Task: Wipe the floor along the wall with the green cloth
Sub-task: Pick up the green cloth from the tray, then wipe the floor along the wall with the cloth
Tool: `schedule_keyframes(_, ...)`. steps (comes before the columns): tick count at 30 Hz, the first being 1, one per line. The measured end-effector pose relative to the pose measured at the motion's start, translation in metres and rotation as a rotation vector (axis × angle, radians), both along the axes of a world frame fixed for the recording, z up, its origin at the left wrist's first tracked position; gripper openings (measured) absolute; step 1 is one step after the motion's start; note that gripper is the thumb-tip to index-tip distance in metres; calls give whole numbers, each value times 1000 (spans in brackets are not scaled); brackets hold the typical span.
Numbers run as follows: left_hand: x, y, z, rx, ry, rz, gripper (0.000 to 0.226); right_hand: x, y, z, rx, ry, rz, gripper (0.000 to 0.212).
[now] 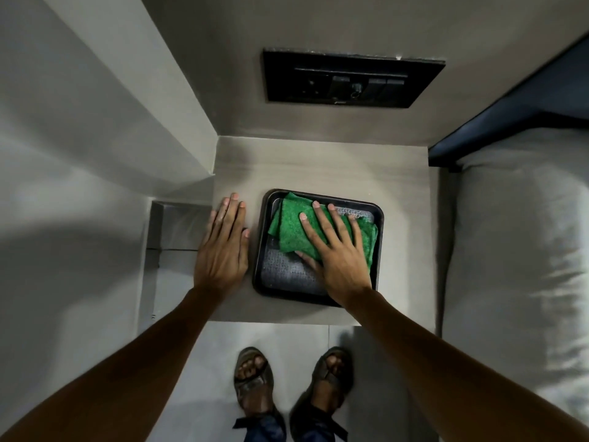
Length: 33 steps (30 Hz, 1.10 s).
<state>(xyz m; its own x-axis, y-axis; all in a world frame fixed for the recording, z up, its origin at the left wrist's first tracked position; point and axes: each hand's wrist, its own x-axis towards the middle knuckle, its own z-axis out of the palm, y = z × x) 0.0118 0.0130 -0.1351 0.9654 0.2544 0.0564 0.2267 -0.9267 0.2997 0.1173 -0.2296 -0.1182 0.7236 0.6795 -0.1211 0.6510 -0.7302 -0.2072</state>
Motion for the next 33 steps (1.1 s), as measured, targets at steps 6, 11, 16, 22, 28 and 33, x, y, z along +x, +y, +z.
schedule_keyframes(6, 0, 1, 0, 20, 43, 2, 60, 0, 6, 2, 190, 41, -135, 54)
schedule_keyframes(11, -2, 1, 2, -37, 89, -3, 61, 8, 12, 33, 412, 383, -472, 49)
schedule_keyframes(16, -21, 1, 18, -111, 62, 49, 61, 7, 15, 101, 899, 950, -823, 35)
schedule_keyframes(22, -85, 10, 42, -173, -42, 240, 59, -29, 37, 155, 902, 1149, -749, 51)
schedule_keyframes(28, -195, 11, 43, -271, 21, 545, 58, -99, 108, 164, 797, 1327, -493, 55)
schedule_keyframes(33, -290, -1, 7, -258, 84, 733, 60, -167, 165, 132, 672, 1382, -355, 33)
